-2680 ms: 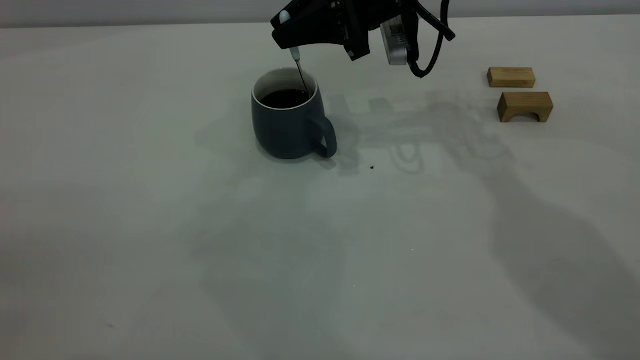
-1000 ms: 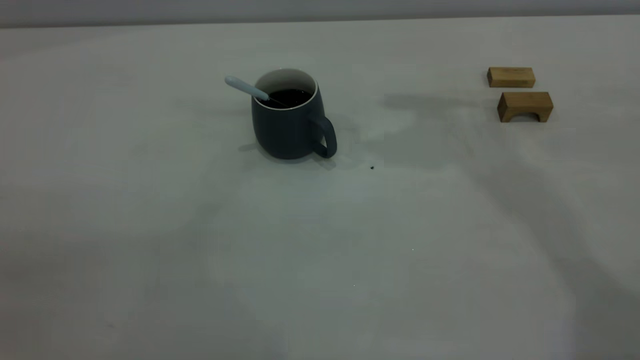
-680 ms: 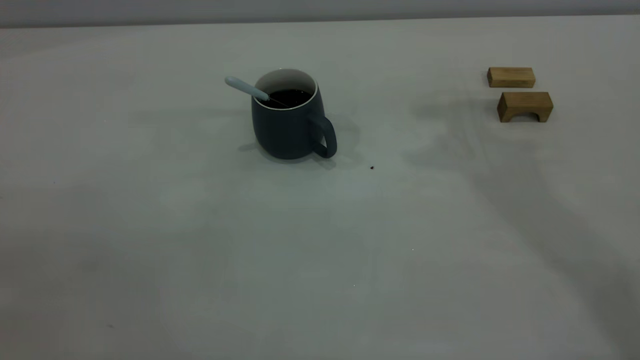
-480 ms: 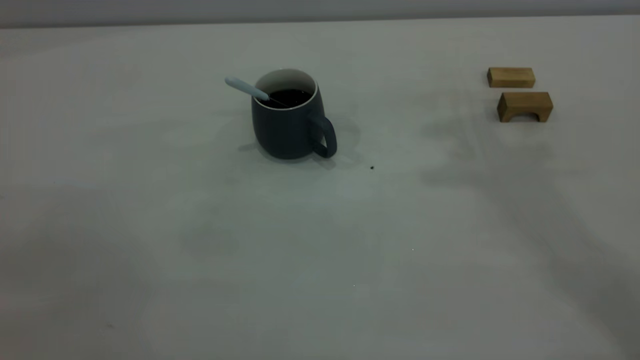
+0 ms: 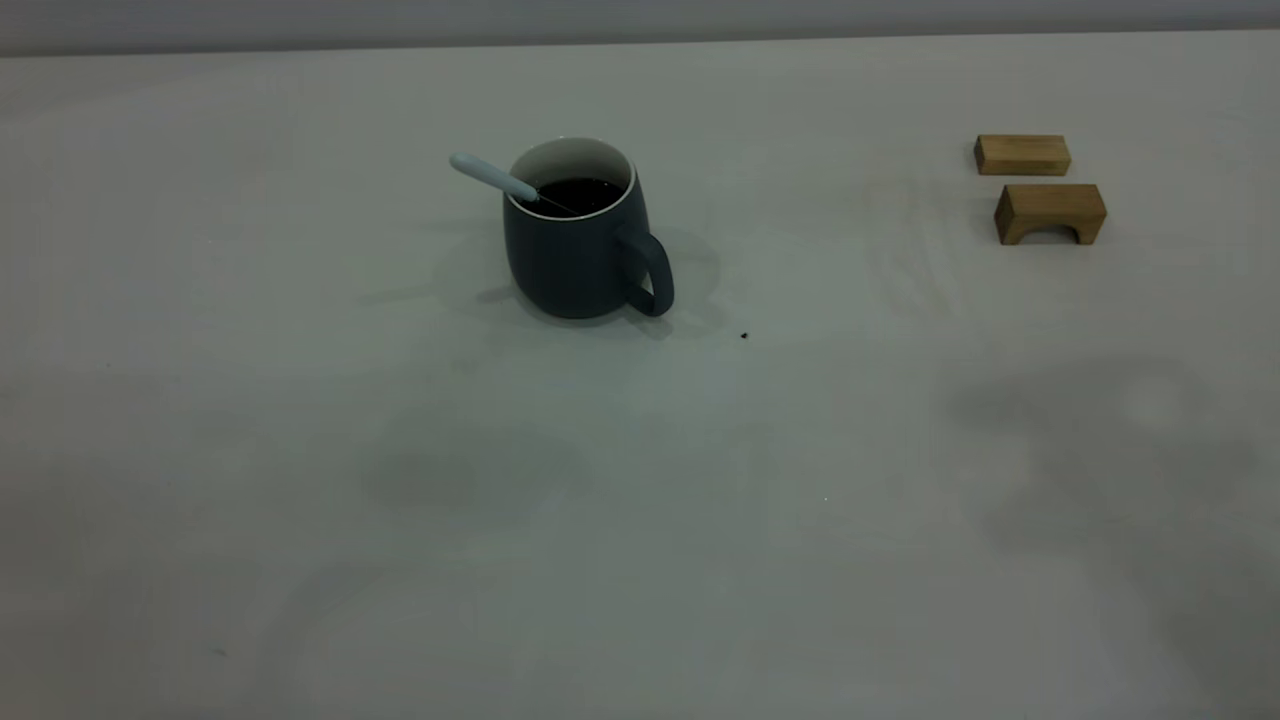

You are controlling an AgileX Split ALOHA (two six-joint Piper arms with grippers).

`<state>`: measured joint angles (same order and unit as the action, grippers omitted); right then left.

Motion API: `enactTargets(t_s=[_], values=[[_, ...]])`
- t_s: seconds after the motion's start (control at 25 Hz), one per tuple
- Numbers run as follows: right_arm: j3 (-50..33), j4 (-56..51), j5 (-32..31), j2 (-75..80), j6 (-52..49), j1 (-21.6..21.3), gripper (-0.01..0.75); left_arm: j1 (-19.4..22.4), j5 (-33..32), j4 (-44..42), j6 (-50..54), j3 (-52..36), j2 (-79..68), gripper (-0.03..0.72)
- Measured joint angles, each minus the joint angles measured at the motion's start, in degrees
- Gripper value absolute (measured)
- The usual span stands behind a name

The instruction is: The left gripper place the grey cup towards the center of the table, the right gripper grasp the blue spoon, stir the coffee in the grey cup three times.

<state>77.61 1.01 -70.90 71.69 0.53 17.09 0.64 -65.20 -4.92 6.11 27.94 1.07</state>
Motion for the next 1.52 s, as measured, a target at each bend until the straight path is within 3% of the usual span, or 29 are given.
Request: enactTargets(t_s=[0.44,0.68,1.0,1.52], values=[[-30.78,0.06,0.0,-31.35,-0.06,-0.39,0.234,0.0,0.0,0.0,0.0,0.0,0.0,0.585],[-40.75,-0.04,0.55,-46.55,-0.01,-6.32,0.236,0.0,0.0,0.0,0.0,0.0,0.0,0.585],[-46.58,0.09,2.37,-59.33,-0.01,-12.79,0.236,0.0,0.0,0.0,0.0,0.0,0.0,0.585],[-50.71,-0.02,5.82,-67.88,-0.01,-14.61,0.237,0.0,0.0,0.0,0.0,0.0,0.0,0.585]])
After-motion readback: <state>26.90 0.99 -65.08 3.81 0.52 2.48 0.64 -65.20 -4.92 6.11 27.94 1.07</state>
